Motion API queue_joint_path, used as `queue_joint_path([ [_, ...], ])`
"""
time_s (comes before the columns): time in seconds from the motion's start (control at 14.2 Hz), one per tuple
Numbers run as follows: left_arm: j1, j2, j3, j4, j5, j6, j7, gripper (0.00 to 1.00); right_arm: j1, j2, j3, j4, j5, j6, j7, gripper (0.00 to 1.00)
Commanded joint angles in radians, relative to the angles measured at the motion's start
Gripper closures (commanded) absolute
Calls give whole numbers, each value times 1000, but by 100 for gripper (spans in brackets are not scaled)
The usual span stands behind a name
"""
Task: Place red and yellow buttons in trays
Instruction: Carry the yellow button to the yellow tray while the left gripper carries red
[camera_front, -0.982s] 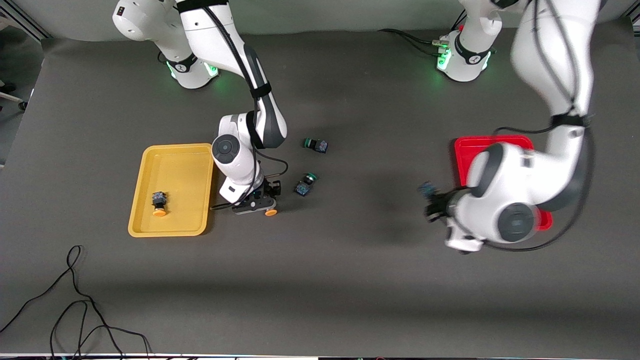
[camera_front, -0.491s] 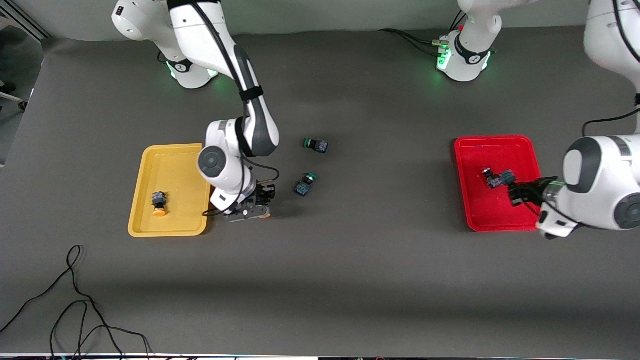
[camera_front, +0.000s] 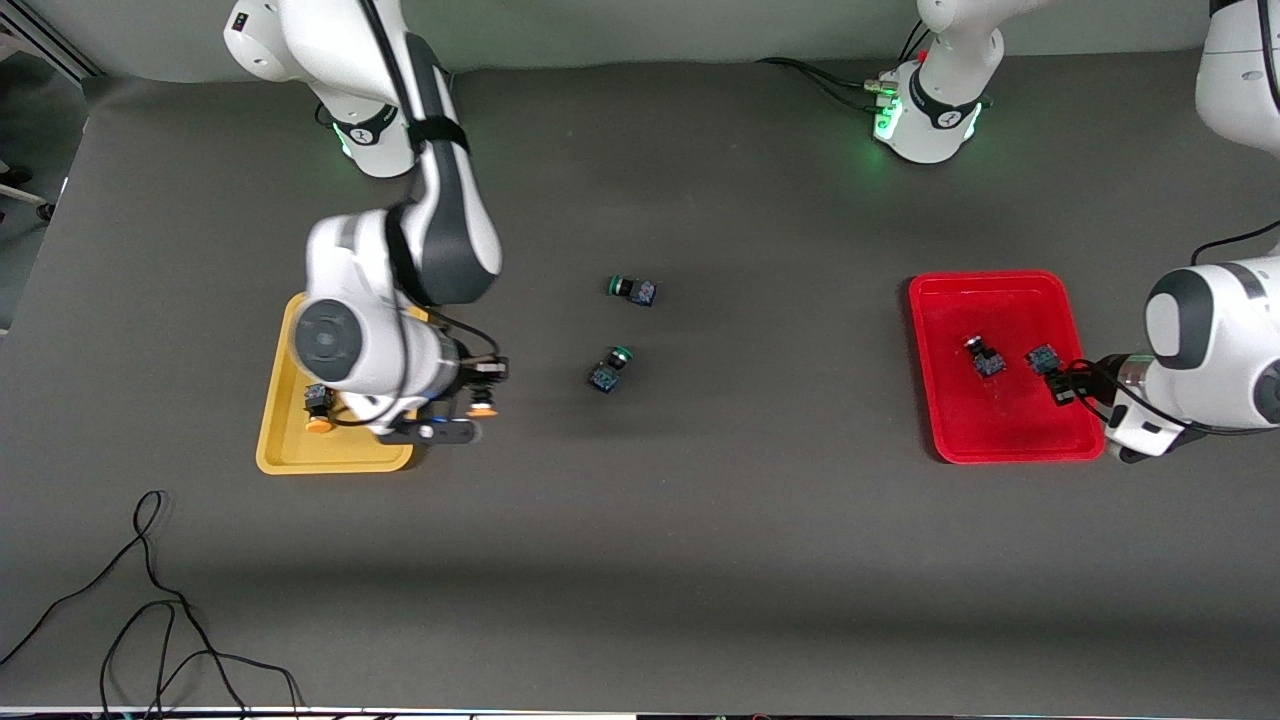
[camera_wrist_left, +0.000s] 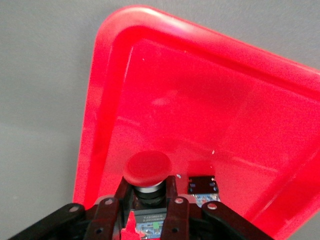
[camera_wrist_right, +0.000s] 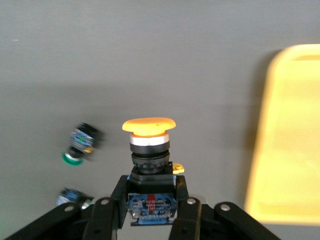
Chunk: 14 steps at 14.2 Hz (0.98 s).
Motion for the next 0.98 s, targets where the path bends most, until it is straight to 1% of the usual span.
queue_joint_path([
  [0.0, 11, -47, -12, -52, 15, 16, 12, 65, -8, -15, -87, -48, -80, -29, -95, 83],
  [0.07, 12, -53, -12, -52, 15, 11, 12, 29, -9, -18, -127, -91, -79, -20, -167, 83],
  [0.14, 12, -61, -12, -43, 15, -6, 12, 5, -11, -18, -153, -140, -74, 12, -235, 83],
  [0.21, 11, -70, -15, -28, 15, -23, 12, 2, -14, -18, -160, -201, -69, 76, -275, 83],
  [0.28, 9, -93, -16, -20, 15, -23, 12, 1, -29, -14, -149, -262, -65, 164, -307, 83],
  [0.35, 5, -128, -19, -18, 15, -26, 12, 1, -49, 1, -131, -313, -25, 234, -344, 83],
  [0.42, -8, -174, -21, -18, 13, -38, 11, 1, -83, 29, -88, -348, 33, 285, -400, 83],
  [0.49, -26, -222, -22, -17, 6, -66, 11, 1, -147, 70, -36, -350, 68, 295, -446, 83],
  [0.63, -55, -326, -30, -18, 2, -101, 12, 1, -256, 97, 73, -347, 79, 324, -490, 83],
  [0.7, -67, -375, -33, -23, -4, -110, 14, 1, -290, 98, 115, -344, 76, 333, -491, 83],
  [0.77, -84, -423, -36, -29, -16, -112, 14, 1, -296, 103, 126, -344, 73, 336, -491, 81],
  [0.84, -109, -460, -38, -34, -17, -121, 14, 1, -296, 106, 126, -343, 73, 335, -482, 57],
  [0.91, -130, -504, -38, -40, -17, -148, 14, 1, -296, 100, 126, -340, 73, 333, -479, 11],
])
